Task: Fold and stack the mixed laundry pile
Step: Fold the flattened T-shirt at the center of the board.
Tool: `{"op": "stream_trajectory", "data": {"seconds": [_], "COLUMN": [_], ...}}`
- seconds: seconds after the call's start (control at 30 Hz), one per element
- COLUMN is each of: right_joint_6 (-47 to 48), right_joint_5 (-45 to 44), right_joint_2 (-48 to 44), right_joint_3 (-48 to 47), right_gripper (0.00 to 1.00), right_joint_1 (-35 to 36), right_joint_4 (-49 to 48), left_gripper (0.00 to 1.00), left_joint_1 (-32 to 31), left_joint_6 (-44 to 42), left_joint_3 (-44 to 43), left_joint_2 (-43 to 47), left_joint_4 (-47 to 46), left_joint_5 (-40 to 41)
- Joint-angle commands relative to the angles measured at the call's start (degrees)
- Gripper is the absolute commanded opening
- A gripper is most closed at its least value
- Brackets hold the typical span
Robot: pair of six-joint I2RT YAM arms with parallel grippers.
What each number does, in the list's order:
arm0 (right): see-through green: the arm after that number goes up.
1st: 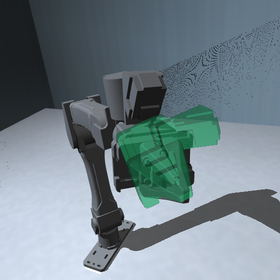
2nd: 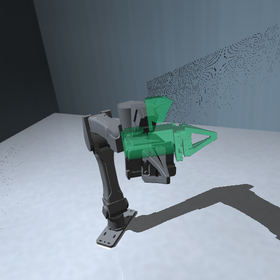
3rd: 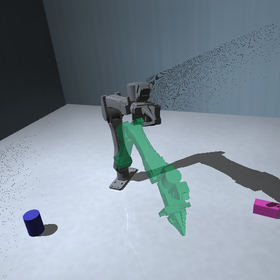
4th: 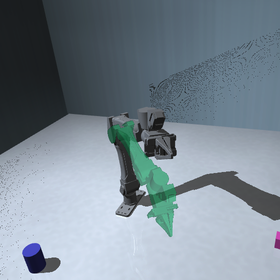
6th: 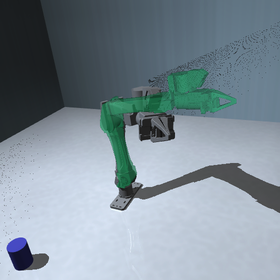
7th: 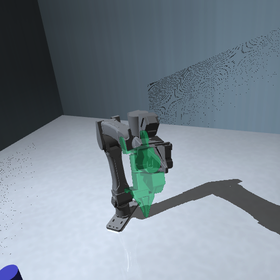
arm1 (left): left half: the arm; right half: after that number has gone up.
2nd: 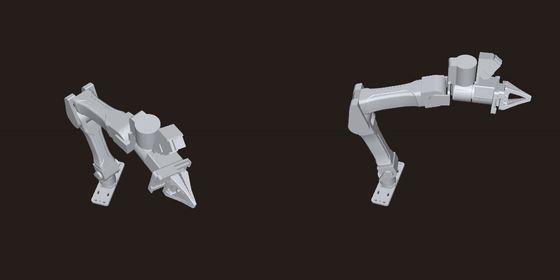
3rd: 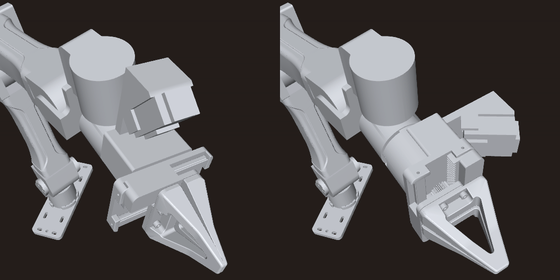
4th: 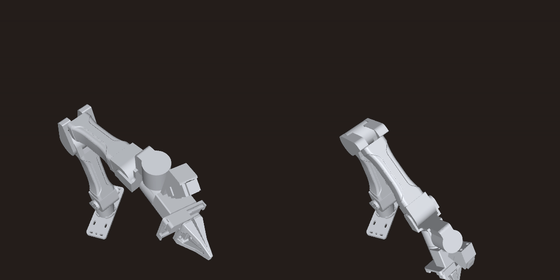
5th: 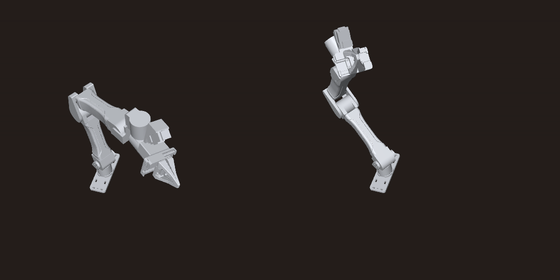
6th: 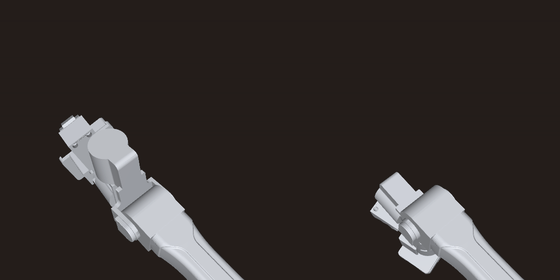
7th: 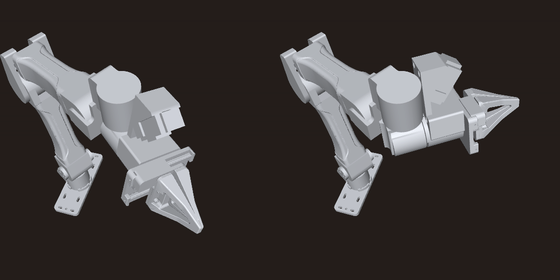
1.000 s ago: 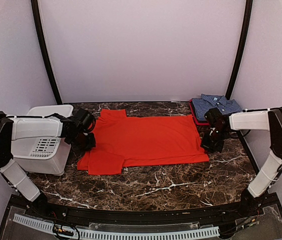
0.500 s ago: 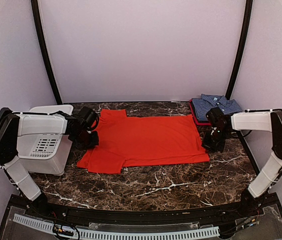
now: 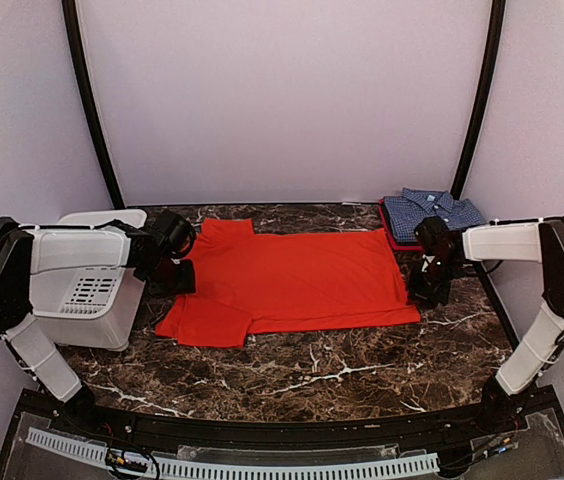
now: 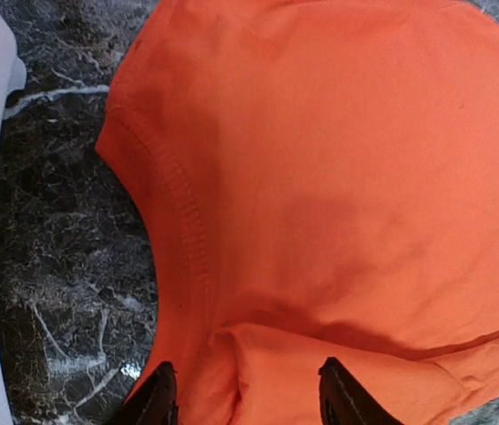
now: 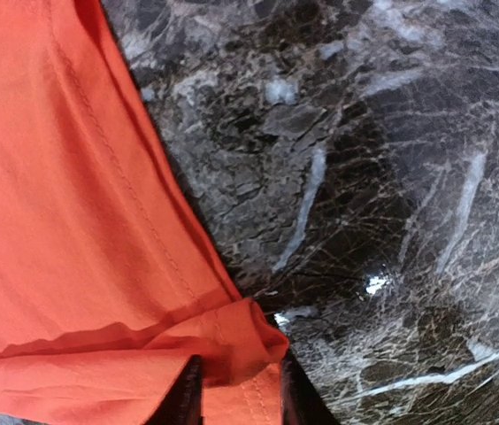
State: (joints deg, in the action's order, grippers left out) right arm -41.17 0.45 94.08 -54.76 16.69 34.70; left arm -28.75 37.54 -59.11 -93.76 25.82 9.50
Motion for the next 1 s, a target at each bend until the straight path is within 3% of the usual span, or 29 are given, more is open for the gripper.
{"op": "stream_trajectory", "data": {"seconds": [0.0, 0.1, 0.27, 0.47, 0.77, 0.97], "right_joint_6": [3.4, 5.5, 9.9, 9.7, 1.6, -0.5], "right_joint_5": [2.8, 4.6, 9.9, 19.0, 23.4, 24.4], "right_joint_2": [-6.2, -10.0, -13.4, -14.4, 1.3, 10.2], "right_joint_3": [-0.1, 0.6, -0.1, -0.8, -7.9, -13.1], "right_gripper": [0.44, 0.57, 0.68, 0.62, 0.54, 0.52], "right_joint_1": [-0.4, -0.4, -0.2, 8.6, 28.5, 35.4], "right_joint_4": [-2.0, -3.3, -3.6, -9.4, -21.4, -25.6], "left_gripper": [0.57, 0.59, 0.59, 0.48, 0.35, 0.32], "left_joint_1": [0.4, 0.3, 0.2, -1.1, -1.8, -2.0], "left_joint_6": [-2.6, -2.6, -0.8, 5.3, 8.5, 7.8], "left_joint_3": [0.1, 1.7, 6.4, 16.7, 22.7, 23.0], "left_joint_2": [10.1, 14.6, 19.7, 26.0, 24.5, 20.6], "left_joint_4": [2.3, 4.6, 6.7, 8.1, 3.1, -1.2], "left_joint_5": [-1.4, -4.0, -10.1, -14.9, -16.6, -17.5]}}
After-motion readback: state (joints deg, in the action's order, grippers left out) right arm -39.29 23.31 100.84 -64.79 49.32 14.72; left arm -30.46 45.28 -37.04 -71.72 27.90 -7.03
